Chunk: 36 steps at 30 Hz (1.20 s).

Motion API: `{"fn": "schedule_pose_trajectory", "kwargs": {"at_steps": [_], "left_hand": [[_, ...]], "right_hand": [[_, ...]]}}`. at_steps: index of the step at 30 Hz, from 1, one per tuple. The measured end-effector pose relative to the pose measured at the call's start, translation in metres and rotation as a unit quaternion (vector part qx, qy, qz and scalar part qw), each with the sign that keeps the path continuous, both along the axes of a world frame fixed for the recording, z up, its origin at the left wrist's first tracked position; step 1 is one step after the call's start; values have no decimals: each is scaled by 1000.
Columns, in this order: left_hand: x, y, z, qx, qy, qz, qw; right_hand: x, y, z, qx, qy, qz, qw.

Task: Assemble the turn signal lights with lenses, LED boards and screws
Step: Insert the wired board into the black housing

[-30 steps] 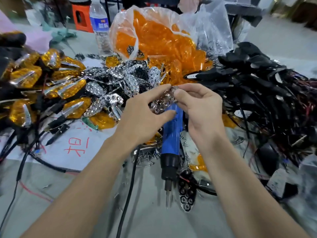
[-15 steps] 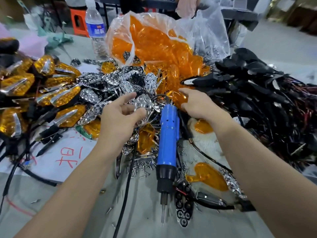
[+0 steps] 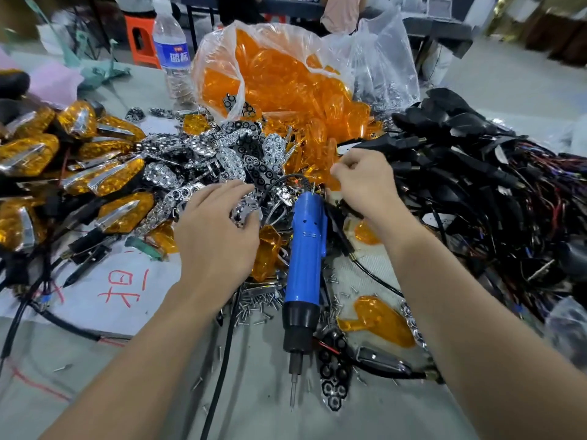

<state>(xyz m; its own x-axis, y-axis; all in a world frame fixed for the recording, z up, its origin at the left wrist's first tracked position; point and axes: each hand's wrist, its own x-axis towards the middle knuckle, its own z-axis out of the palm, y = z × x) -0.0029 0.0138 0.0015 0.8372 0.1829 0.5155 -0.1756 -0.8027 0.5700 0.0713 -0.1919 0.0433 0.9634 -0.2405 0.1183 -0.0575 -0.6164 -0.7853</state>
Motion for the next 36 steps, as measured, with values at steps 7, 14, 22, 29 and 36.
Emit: {"fn": "schedule_pose_trajectory", "kwargs": {"at_steps": [7,14,22,29,36], "left_hand": [[-6,-10,13,-465,149,-247,837],[4,15,13,-532,134,-160,820],[6,20,13,-562,148,-117,806],[4,24,17,-568,149,-109,802],[0,15,17,-518,159,-121,832]], "right_hand": [[-69,28,19,348,113,226,903],[-71,52,0,-160,-47,143,975],[-50,82,5,-541,31,244,805],[-49,74,-5,-481,-24,204,852],[-69,55,4,-141,-42,76,986]]}}
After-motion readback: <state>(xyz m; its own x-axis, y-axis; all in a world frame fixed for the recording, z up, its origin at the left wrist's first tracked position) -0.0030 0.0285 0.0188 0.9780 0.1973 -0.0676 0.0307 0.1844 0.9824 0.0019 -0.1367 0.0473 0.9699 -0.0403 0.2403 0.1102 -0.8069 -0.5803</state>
